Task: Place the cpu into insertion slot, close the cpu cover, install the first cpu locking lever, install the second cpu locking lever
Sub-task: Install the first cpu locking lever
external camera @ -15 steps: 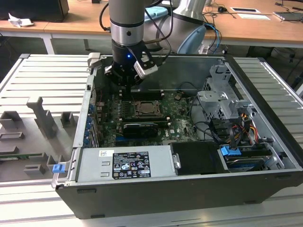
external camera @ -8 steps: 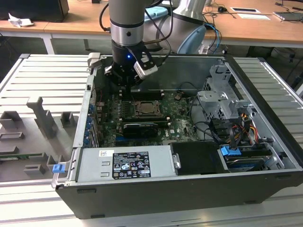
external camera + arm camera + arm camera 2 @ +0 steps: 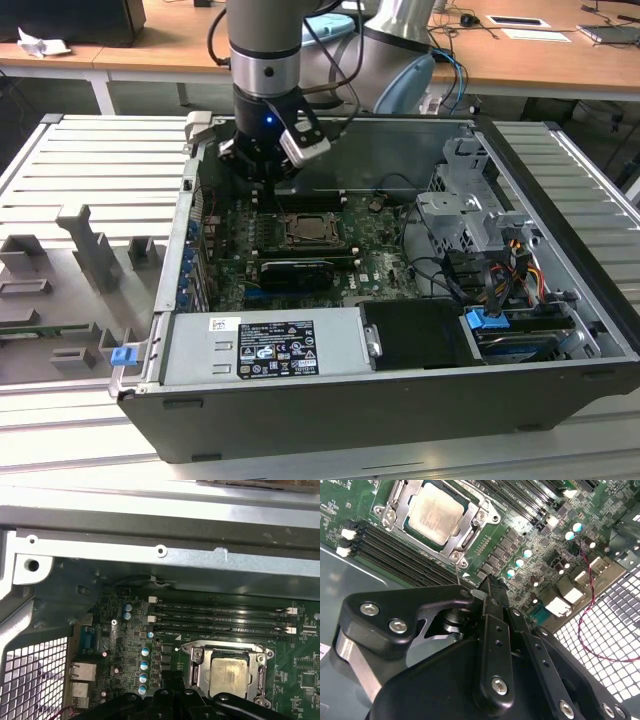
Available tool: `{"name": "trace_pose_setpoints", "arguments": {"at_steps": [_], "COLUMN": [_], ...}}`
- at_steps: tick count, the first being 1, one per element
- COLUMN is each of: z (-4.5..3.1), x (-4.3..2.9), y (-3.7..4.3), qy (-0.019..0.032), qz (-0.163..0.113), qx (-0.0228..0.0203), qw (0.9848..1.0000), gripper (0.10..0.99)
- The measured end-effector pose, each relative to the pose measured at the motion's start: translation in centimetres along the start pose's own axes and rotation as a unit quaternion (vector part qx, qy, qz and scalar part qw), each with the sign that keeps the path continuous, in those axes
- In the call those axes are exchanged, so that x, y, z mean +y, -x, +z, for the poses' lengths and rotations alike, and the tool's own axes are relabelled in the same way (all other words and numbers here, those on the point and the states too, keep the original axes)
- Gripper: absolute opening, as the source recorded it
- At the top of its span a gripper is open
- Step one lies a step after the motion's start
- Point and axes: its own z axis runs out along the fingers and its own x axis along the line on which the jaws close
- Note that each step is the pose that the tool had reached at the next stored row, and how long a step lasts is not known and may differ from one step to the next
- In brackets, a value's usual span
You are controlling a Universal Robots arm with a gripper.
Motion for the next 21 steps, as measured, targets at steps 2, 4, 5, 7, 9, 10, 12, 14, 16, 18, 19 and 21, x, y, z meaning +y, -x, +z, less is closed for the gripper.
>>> {"name": "trace_pose_setpoints", "arguments": {"at_steps": [2,4,5,7,9,10,12,14,16,18,19,21], "z": [0.03,0.09,0.15,0.26,0.31,0.33,0.35,0.36,0.38,0.39,0.39,0.4], "x": [0.13,0.31,0.45,0.69,0.87,0.96,1.28,1.62,1.9,2.03,2.03,2.03], "y": [-0.2,-0.3,-0.33,-0.43,-0.56,-0.59,-0.6,-0.58,-0.56,-0.52,-0.47,-0.27], "qy": [0.0,0.0,0.0,0.0,0.0001,0.0001,0.0002,0.0001,0.0001,0.0001,0.0001,0.0002], "qz": [0.0,0.0,0.0,0.0,0.0,0.0,0.0,0.0,0.0,0.0,0.0,0.0], "qx": [0.0,0.0,0.0,0.0,0.0,0.0,0.0,0.0,0.0,0.0001,0.0001,-0.0001], "qw": [1.0,1.0,1.0,1.0,1.0,1.0,1.0,1.0,1.0,1.0,1.0,1.0], "gripper": [0.106,0.106,0.106,0.106,0.106,0.106,0.106,0.106,0.106,0.106,0.106,0.106]}}
